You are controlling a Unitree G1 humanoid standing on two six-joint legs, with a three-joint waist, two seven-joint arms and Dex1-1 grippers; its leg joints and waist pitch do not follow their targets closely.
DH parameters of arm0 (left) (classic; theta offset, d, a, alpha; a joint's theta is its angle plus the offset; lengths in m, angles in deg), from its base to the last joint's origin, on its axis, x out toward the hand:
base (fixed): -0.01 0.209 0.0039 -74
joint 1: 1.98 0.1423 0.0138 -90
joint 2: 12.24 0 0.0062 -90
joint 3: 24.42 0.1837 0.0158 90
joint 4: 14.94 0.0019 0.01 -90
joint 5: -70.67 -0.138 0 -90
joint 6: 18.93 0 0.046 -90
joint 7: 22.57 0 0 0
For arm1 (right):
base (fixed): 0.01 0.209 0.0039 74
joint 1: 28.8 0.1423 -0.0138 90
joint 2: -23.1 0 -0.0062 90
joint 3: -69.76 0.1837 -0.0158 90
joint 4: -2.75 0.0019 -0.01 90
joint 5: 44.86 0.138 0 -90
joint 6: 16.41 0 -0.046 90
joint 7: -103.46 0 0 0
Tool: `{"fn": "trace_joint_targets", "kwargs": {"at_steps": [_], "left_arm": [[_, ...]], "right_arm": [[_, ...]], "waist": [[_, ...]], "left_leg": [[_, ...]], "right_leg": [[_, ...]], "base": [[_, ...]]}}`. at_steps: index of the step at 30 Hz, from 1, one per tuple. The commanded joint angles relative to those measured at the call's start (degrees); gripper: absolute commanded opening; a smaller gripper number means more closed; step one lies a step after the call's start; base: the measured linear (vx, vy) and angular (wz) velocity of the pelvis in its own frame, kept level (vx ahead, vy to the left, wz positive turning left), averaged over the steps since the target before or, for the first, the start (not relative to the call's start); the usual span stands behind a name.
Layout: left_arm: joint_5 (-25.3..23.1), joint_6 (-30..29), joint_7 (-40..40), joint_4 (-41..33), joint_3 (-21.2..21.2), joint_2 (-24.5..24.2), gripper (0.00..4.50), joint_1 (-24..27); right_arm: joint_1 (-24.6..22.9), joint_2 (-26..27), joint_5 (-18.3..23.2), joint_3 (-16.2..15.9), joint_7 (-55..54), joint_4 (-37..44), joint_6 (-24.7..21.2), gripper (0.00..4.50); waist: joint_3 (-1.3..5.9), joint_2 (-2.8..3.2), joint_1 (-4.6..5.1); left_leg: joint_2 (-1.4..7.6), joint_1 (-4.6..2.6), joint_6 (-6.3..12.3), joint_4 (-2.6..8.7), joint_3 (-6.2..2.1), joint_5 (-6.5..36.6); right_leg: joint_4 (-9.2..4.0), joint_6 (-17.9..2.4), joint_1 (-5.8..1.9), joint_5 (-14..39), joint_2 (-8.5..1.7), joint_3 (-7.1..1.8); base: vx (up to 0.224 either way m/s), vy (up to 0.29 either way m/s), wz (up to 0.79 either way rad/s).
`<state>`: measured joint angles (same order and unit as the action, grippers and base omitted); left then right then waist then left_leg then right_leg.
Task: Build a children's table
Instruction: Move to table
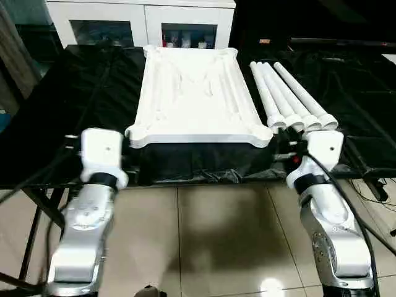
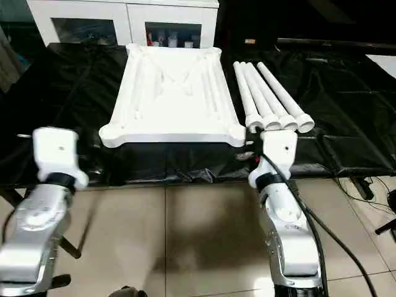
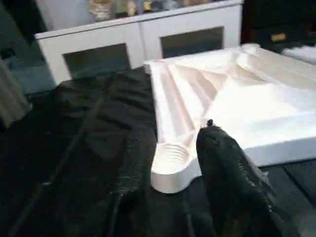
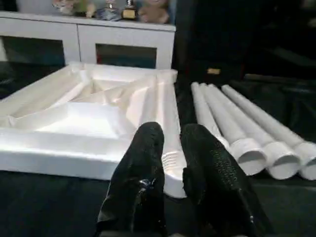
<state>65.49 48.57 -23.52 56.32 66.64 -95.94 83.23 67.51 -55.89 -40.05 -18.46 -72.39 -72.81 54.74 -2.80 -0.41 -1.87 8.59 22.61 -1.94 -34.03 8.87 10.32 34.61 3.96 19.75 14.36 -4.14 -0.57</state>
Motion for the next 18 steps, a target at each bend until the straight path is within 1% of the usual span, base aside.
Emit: {"fn": "trace_joint_targets", "kwargs": {"at_steps": [1, 2, 3, 4, 5, 6, 7, 8, 9, 10, 11, 12, 13, 14, 15, 16, 17, 18], "left_arm": [[-2.56, 1.19, -0.22, 0.55, 2.16, -0.6, 1.99, -0.79], [-2.86, 1.4, -0.24, 0.52, 2.53, -0.61, 2.05, -0.9], [-2.42, 1.09, -0.12, 0.27, 2.34, -0.16, 2.12, -0.98], [-1.92, 1.01, -0.04, 0.13, 2.14, 0.21, 2.26, -0.93], [-1.82, 1.02, -0.03, 0.12, 2.1, 0.27, 2.39, -0.92], [-1.45, 1.02, 0.04, 0.1, 2.01, 0.52, 2.46, -0.84], [-1.38, 0.99, 0.06, 0.1, 2.0, 0.57, 2.49, -0.81], [-1.46, 1.14, -0.07, 0.03, 2.16, 0.55, 2.54, -0.62], [-1.63, 1.18, -0.23, -0.07, 2.34, 0.51, 2.65, -0.47], [-1.64, 1.19, -0.24, -0.08, 2.35, 0.51, 2.86, -0.45], [-1.83, 1.25, -0.4, -0.33, 2.47, 0.5, 2.86, -0.22], [-1.84, 1.2, -0.45, -0.44, 2.44, 0.53, 2.93, -0.14], [-1.86, 1.11, -0.52, -0.57, 2.3, 0.54, 3.01, -0.08], [-1.82, 0.95, -0.61, -0.76, 2.09, 0.58, 3.22, -0.04], [-1.73, 0.83, -0.62, -0.87, 1.95, 0.64, 3.22, -0.03], [-1.71, 0.82, -0.62, -0.87, 1.92, 0.66, 3.3, -0.03], [-1.62, 0.75, -0.57, -0.82, 1.85, 0.77, 3.33, -0.04], [-1.56, 0.69, -0.54, -0.77, 1.8, 0.86, 3.38, -0.05]], "right_arm": [[-0.24, 0.02, -0.19, 0.35, -0.52, -0.99, -1.38, 0.82], [-0.36, 0.32, 0.1, 0.48, -0.55, -1.48, -0.63, 0.82], [-0.4, 0.73, 0.43, 0.75, -0.88, -1.62, -0.4, 0.82], [-0.39, 0.62, 0.04, 0.65, -1.16, -1.74, 0.2, 0.82], [-0.36, 0.54, -0.19, 0.6, -1.26, -1.75, 0.29, 0.82], [-0.25, 0.14, -1.18, 0.41, -1.63, -1.78, 0.61, 0.82], [-0.23, 0.02, -1.46, 0.36, -1.72, -1.77, 0.67, 0.82], [-0.25, -0.2, -1.7, 0.4, -1.7, -1.72, 0.67, 0.82], [-0.29, -0.36, -1.78, 0.53, -1.66, -1.59, 0.34, 0.82], [-0.3, -0.35, -1.74, 0.56, -1.64, -1.59, 0.34, 0.82], [-0.36, -0.09, -1.08, 1.09, -1.5, -1.61, 0.27, 0.82], [-0.38, -0.08, -1.11, 1.23, -1.6, -1.66, 0.23, 0.82], [-0.41, -0.22, -1.43, 1.22, -1.7, -1.72, 0.39, 0.82], [-0.5, -0.42, -1.67, 1.22, -1.73, -1.69, 0.5, 0.82], [-0.61, -0.42, -1.42, 1.39, -1.63, -1.52, 0.5, 0.82], [-0.63, -0.4, -1.32, 1.44, -1.59, -1.44, 0.48, 0.82], [-0.61, -0.43, -1.3, 1.43, -1.53, -1.32, 0.47, 0.82], [-0.61, -0.49, -1.3, 1.37, -1.54, -1.27, 0.51, 0.82]], "waist": [[1.87, 0.56, 0.66], [1.63, 0.72, 0.69], [1.53, 0.72, 0.92], [1.66, 1.97, 1.51], [1.2, 1.0, 1.69], [0.82, 0.88, 1.81], [0.48, 0.7, 1.87], [0.5, 0.35, 1.99], [0.55, -0.07, 1.83], [1.06, -0.16, 1.55], [2.33, -1.65, 0.05], [3.01, -0.87, -0.1], [3.16, -0.01, -0.13], [3.29, 0.28, 0.27], [3.79, 1.74, 0.88], [3.57, 2.56, 1.75], [5.47, 2.65, 5.88], [4.78, 2.32, 5.54]], "left_leg": [[2.81, -4.56, -1.88, 5.54, -1.4, 36.82], [2.74, -5.14, -1.71, 5.6, -1.41, 38.31], [2.6, -5.55, -1.37, 5.7, -1.45, 39.0], [3.86, -11.07, -4.64, 5.06, -0.17, 41.93], [5.4, -12.09, -6.47, 6.01, -1.17, 45.15], [6.62, -11.91, -6.73, 7.39, -1.05, 47.65], [6.46, -11.62, -6.09, 7.69, -0.14, 47.41], [4.74, -11.53, -5.13, 6.89, 1.38, 44.59], [3.38, -9.89, -4.42, 6.29, 1.91, 41.54], [2.21, -8.44, -4.21, 5.61, 2.71, 36.66], [-0.8, -0.03, 1.64, 1.92, 1.54, 19.57], [-0.57, 0.34, 5.54, -0.44, 0.0, 11.06], [-0.52, 1.65, 7.18, -0.25, -1.11, 5.23], [-0.6, 2.12, 7.85, 0.65, -1.32, 2.29], [-0.42, -0.4, 9.22, 2.46, -2.3, -3.66], [0.51, -3.92, 11.14, 3.45, -3.97, -5.84], [7.69, -17.2, 27.09, 2.59, -13.0, -17.47], [9.11, -15.9, 30.78, 2.97, -14.05, -21.38]], "right_leg": [[-6.87, -6.47, -0.37, 28.28, -1.36, 0.4], [-7.37, -6.51, -0.39, 30.61, -1.35, 0.72], [-7.84, -6.59, -0.92, 32.13, -1.38, 1.08], [-7.77, -6.97, 2.62, 32.14, 0.39, 0.3], [-5.03, -6.99, 2.82, 24.88, 1.39, 2.05], [-2.9, -6.44, 2.77, 20.02, 0.82, 2.89], [-2.59, -6.77, 2.46, 18.64, 0.21, 3.0], [-4.23, -8.23, 1.82, 20.35, -0.38, 2.23], [-5.17, -8.45, 0.3, 21.83, -0.96, 1.54], [-5.85, -8.58, -1.6, 23.33, -1.28, 0.07], [-7.76, -3.23, -9.51, 28.24, -4.5, -2.61], [-8.99, -6.72, -9.37, 31.46, -7.01, -4.16], [-8.46, -10.51, -10.07, 25.55, -5.4, -3.23], [-7.74, -11.05, -10.17, 20.48, -3.43, -1.87], [-5.97, -9.82, -8.38, 10.09, 0.62, 1.19], [-4.25, -8.71, -5.98, 6.9, 2.33, 2.86], [4.98, -2.16, 6.26, 9.89, 1.29, 4.93], [6.54, 0.32, 6.75, 10.31, -0.13, 4.19]], "base": [[0.0, 0.0, 0.0], [0.0, 0.0, 0.0], [0.051, 0.007, -0.22], [0.051, 0.007, -0.22], [0.076, 0.003, -0.57], [0.083, 0.0, -0.83], [0.083, 0.0, -0.83], [0.092, -0.022, -0.88], [0.117, -0.03, -0.83], [0.117, -0.03, -0.83], [0.168, -0.022, -0.42], [0.199, -0.03, -0.07], [0.199, -0.03, -0.07], [0.201, -0.005, -0.13], [0.248, -0.004, -0.05], [0.248, -0.004, -0.05], [0.292, -0.048, -0.01], [0.231, -0.068, -0.21]]}}
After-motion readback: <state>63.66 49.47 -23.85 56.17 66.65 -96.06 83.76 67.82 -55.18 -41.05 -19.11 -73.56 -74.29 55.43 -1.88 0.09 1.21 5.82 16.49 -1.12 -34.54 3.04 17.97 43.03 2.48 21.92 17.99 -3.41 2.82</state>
